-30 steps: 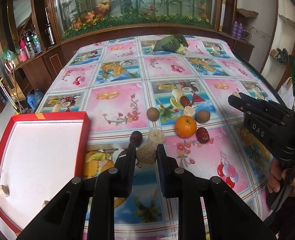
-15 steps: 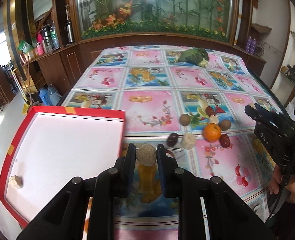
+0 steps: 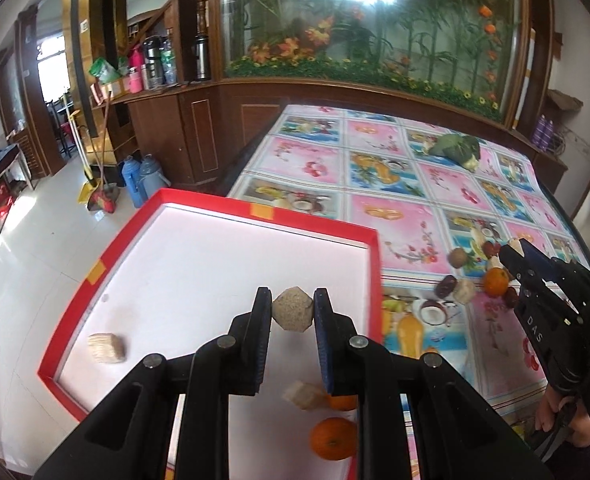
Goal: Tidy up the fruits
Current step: 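Carry the beige pieces into the white tray and open both grippers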
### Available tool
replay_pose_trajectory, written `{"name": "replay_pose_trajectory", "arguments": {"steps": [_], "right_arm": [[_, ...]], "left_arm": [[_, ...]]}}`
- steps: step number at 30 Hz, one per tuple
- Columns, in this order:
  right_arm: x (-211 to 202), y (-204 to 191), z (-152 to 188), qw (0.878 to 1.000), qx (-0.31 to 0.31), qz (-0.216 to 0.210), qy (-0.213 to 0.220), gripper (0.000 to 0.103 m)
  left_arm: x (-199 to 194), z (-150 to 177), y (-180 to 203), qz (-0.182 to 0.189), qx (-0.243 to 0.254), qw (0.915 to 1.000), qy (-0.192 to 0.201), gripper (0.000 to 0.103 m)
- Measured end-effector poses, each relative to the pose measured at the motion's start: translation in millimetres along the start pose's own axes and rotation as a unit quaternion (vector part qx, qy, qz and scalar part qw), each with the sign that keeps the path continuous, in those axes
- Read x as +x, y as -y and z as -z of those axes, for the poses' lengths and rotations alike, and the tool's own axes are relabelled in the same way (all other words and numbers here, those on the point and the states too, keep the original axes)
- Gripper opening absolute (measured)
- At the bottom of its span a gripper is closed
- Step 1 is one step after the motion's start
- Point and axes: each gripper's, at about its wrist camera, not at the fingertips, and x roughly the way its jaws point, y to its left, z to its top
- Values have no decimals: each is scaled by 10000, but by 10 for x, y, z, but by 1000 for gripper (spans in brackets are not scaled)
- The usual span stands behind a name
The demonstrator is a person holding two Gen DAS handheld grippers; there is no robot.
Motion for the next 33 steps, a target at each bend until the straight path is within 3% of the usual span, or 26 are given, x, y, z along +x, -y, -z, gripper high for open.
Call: {"name": "replay_pose_trajectory", "arguments": {"steps": [24, 28, 33], "right_arm": [[-276, -1174, -209, 9921, -1208, -184, 277, 22], [-269, -1358, -173, 9895, -1410, -243, 230, 22], [-160, -1543, -137, 9866, -1542, -507, -139, 23]], "left_arm": [[45, 190, -752, -156, -505, 9986, -25, 20], [95, 217, -821, -249, -498, 9984, -89, 20], [146, 251, -846, -528, -327, 9980, -127, 20]]}}
